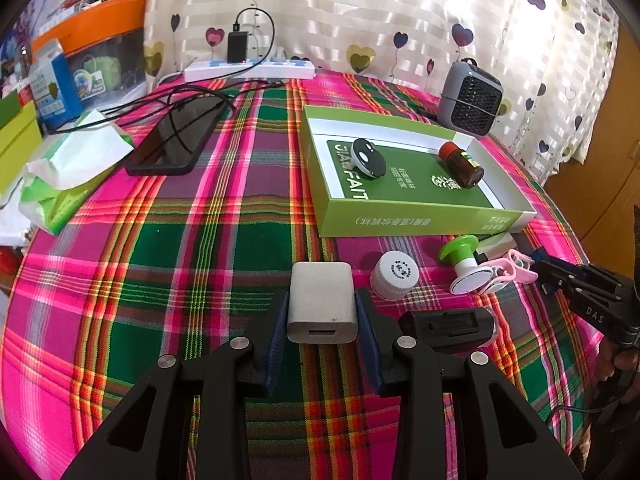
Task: Organize rigid objects
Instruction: 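Carry the white charger with the left tool while the right tool carries the USB stick to the box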
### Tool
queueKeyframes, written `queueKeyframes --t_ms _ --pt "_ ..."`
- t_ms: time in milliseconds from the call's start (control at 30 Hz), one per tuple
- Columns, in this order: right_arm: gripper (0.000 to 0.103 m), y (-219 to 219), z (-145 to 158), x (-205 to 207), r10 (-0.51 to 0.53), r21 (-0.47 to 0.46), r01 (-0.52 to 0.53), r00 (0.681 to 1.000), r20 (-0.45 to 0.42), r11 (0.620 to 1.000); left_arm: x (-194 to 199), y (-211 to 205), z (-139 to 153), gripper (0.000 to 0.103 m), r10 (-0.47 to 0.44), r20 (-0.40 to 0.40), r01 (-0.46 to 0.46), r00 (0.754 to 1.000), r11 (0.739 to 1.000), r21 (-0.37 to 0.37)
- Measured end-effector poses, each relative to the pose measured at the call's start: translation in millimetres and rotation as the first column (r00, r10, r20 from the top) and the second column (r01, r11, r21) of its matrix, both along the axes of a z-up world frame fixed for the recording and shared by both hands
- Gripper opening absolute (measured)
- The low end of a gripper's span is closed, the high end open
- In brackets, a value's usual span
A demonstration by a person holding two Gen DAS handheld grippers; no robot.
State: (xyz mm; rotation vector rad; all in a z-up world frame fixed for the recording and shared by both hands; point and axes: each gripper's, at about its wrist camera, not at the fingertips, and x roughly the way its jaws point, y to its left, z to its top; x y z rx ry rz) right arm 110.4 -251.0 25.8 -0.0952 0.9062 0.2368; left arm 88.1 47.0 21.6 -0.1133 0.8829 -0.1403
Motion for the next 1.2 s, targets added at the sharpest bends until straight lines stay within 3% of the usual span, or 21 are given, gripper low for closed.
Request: queueKeyframes --t_ms 567,1200 --pt "0.023 -2 12 -5 -0.018 0.024 0.017 0.999 0.035 1.000 -8 -3 19 0.032 -0.004 0.053 0.004 0.999 1.000 -0.005" --pt "0.023 5 53 9 0.005 0.064 -0.012 0.995 0.101 0.998 13 -16 47 0.032 -0.036 0.096 0.039 0.995 0.999 -0.024"
